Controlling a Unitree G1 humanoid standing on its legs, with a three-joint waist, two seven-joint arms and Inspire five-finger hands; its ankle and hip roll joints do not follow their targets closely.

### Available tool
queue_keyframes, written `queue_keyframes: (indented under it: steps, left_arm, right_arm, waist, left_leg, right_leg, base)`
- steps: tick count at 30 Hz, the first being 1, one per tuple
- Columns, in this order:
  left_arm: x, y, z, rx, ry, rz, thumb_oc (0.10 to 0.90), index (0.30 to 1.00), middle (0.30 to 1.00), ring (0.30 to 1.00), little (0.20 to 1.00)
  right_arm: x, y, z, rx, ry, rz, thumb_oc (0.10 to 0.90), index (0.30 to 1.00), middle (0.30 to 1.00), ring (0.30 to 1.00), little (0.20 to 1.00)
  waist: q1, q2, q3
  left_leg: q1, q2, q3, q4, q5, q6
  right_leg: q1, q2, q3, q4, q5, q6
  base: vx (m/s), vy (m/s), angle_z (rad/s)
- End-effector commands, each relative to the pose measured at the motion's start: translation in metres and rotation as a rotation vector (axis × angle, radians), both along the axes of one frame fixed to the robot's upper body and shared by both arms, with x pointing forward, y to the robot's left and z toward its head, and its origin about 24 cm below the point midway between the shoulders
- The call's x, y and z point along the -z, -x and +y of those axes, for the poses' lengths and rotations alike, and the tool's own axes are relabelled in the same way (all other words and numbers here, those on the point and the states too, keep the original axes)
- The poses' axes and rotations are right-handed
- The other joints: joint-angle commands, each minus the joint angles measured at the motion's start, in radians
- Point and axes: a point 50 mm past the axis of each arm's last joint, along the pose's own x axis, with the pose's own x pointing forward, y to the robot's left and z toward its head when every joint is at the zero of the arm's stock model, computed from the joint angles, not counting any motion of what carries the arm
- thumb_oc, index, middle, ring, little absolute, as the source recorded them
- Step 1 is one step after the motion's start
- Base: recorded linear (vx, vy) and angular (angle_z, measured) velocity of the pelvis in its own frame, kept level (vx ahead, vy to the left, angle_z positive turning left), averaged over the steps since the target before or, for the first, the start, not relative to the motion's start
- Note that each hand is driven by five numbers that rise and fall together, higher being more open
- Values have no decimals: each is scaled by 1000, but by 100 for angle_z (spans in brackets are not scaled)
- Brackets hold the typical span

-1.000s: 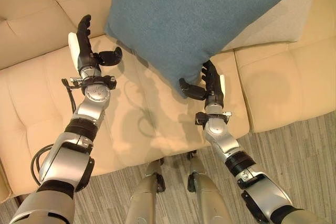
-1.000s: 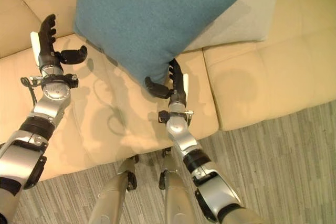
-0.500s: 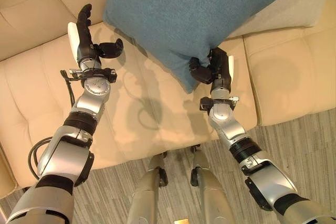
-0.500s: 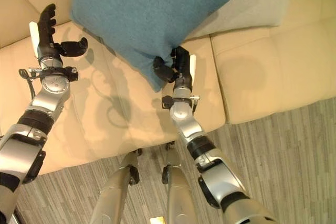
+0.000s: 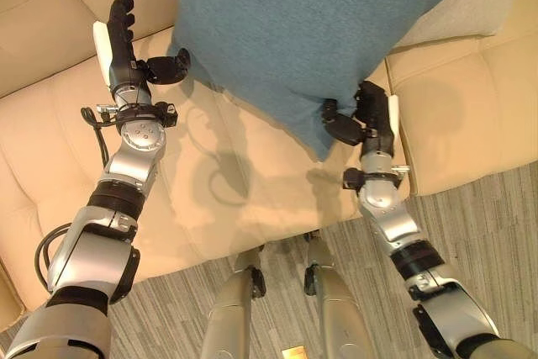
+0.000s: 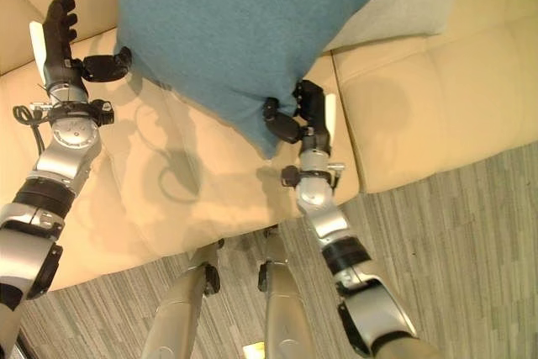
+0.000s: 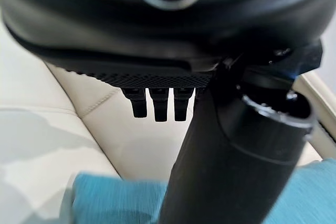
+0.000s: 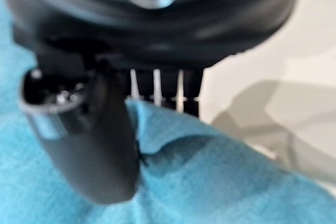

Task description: Pick up all the scattered cushions and arrange them neatly on the sofa.

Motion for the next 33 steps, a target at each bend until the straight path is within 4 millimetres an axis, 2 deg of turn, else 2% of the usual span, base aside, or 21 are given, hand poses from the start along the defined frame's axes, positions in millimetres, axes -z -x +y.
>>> queue_keyframes:
  steps: [1, 3, 5, 6, 7, 10, 11, 12, 14, 15, 16, 17, 20, 21, 25, 28, 33]
  left_arm:
    - [-39, 18, 31, -5, 16, -188, 800, 900, 900, 900, 900]
    - [-42, 20, 32, 72, 37, -187, 800, 900, 900, 900, 900]
    - [-41, 20, 34, 105, 54, -180, 800, 900, 900, 900, 900]
    - [-42, 20, 34, 107, 56, -181, 800, 900, 900, 900, 900]
    - [-39, 18, 33, 141, 81, -163, 800, 900, 900, 900, 900]
    - [-36, 16, 33, 182, 112, -142, 800, 900, 900, 900, 900]
    - [-26, 12, 30, 245, 166, -97, 800, 900, 900, 900, 900]
    - [-27, 12, 31, 247, 168, -98, 800, 900, 900, 900, 900]
    - [-18, 7, 26, 347, 234, -40, 800, 900, 900, 900, 900]
    - [-14, 6, 26, 375, 262, -24, 800, 900, 900, 900, 900]
    - [-15, 6, 27, 377, 265, -25, 800, 900, 900, 900, 900]
    - [-10, 4, 23, 455, 309, 6, 800, 900, 900, 900, 900]
    - [-7, 3, 19, 543, 350, 15, 800, 900, 900, 900, 900]
    - [-4, 3, 12, 625, 389, 20, 800, 900, 900, 900, 900]
    - [-4, 4, 7, 700, 417, 9, 800, 900, 900, 900, 900]
    - [-5, 6, 9, 729, 412, 3, 800, 900, 900, 900, 900]
    - [-2, 13, 27, 702, 413, -4, 800, 900, 900, 900, 900]
  right_arm:
    - [-6, 8, -24, 34, -48, -66, 400, 300, 300, 300, 300]
    - [-12, 9, -48, 66, 3, -53, 400, 300, 300, 300, 300]
    - [-17, 7, -63, 97, 21, -48, 400, 300, 300, 300, 300]
    - [-17, 7, -63, 97, 21, -49, 400, 300, 300, 300, 300]
    - [-25, 4, -75, 126, 45, -51, 400, 300, 300, 300, 300]
    - [-35, 2, -86, 154, 76, -53, 400, 300, 300, 300, 300]
    - [-44, -1, -97, 183, 118, -43, 400, 300, 300, 300, 300]
    - [-45, -1, -97, 182, 119, -44, 400, 300, 300, 300, 300]
    - [-63, -5, -106, 199, 156, -52, 400, 300, 300, 300, 300]
    - [-66, -6, -109, 203, 165, -47, 400, 300, 300, 300, 300]
    - [-67, -6, -109, 202, 166, -48, 400, 300, 300, 300, 300]
    - [-75, -9, -110, 194, 185, -46, 400, 300, 300, 300, 300]
    - [-75, -11, -109, 174, 211, -27, 400, 300, 300, 300, 300]
    - [-71, -13, -104, 145, 243, -3, 400, 300, 300, 300, 300]
    - [-64, -15, -97, 105, 295, 32, 400, 300, 300, 300, 300]
    - [-60, -16, -92, 82, 336, 51, 400, 300, 300, 300, 300]
    - [-55, -16, -86, 43, 365, 68, 400, 300, 300, 300, 300]
  waist:
    - [-15, -13, -80]
    - [-18, -19, -80]
    - [-20, -21, -78]
    - [-20, -20, -77]
    - [-21, -24, -77]
    - [-21, -25, -75]
    - [-20, -27, -74]
    - [-21, -26, -73]
    - [-20, -27, -72]
    - [-21, -27, -71]
    - [-22, -26, -71]
    - [-23, -28, -72]
    - [-25, -27, -76]
    - [-24, -27, -80]
    - [-20, -28, -86]
    - [-13, -25, -91]
    - [1, -16, -98]
  left_leg:
    - [-47, -19, -15, 119, -167, -30]
    - [-49, -15, -17, 119, -165, -32]
    - [-55, -14, -18, 120, -164, -33]
    - [-56, -14, -18, 121, -164, -33]
    - [-63, -11, -20, 123, -162, -35]
    - [-67, -11, -19, 123, -160, -35]
    - [-71, -10, -19, 123, -157, -36]
    - [-72, -9, -19, 124, -157, -36]
    - [-77, -11, -24, 125, -155, -37]
    - [-78, -11, -24, 124, -154, -38]
    - [-79, -11, -24, 124, -154, -38]
    - [-84, -13, -25, 125, -154, -39]
    - [-91, -14, -28, 127, -153, -39]
    - [-92, -16, -30, 126, -152, -40]
    - [-95, -17, -33, 129, -153, -40]
    - [-94, -19, -35, 128, -154, -39]
    - [-88, -21, -37, 126, -154, -39]
  right_leg:
    - [15, -61, 11, 105, -144, 149]
    - [10, -59, 9, 105, -142, 150]
    - [5, -58, 7, 105, -140, 150]
    - [4, -58, 7, 106, -140, 150]
    - [-1, -57, 8, 106, -138, 151]
    - [-6, -55, 9, 107, -135, 152]
    - [-9, -55, 6, 108, -133, 153]
    - [-10, -55, 6, 108, -132, 153]
    - [-14, -53, 8, 110, -132, 152]
    - [-14, -53, 8, 110, -131, 152]
    - [-14, -53, 8, 110, -131, 152]
    - [-18, -52, 8, 110, -129, 152]
    - [-22, -51, 7, 110, -129, 151]
    - [-24, -50, 6, 110, -130, 151]
    - [-24, -48, 4, 109, -132, 150]
    - [-22, -48, 4, 108, -135, 148]
    - [-15, -50, 0, 109, -141, 145]
  base:
    - [-18, -34, 1]
    - [-23, -37, -1]
    - [-15, -14, -1]
    - [0, 0, 0]
    - [0, 0, 0]
    - [0, 0, 0]
    - [0, 0, 0]
    - [0, 0, 0]
    - [0, 0, 0]
    - [0, 0, 0]
    - [0, 0, 0]
    - [0, 0, 0]
    - [0, 0, 0]
    - [0, 0, 0]
    - [0, 0, 0]
    - [0, 0, 0]
    - [0, 0, 0]
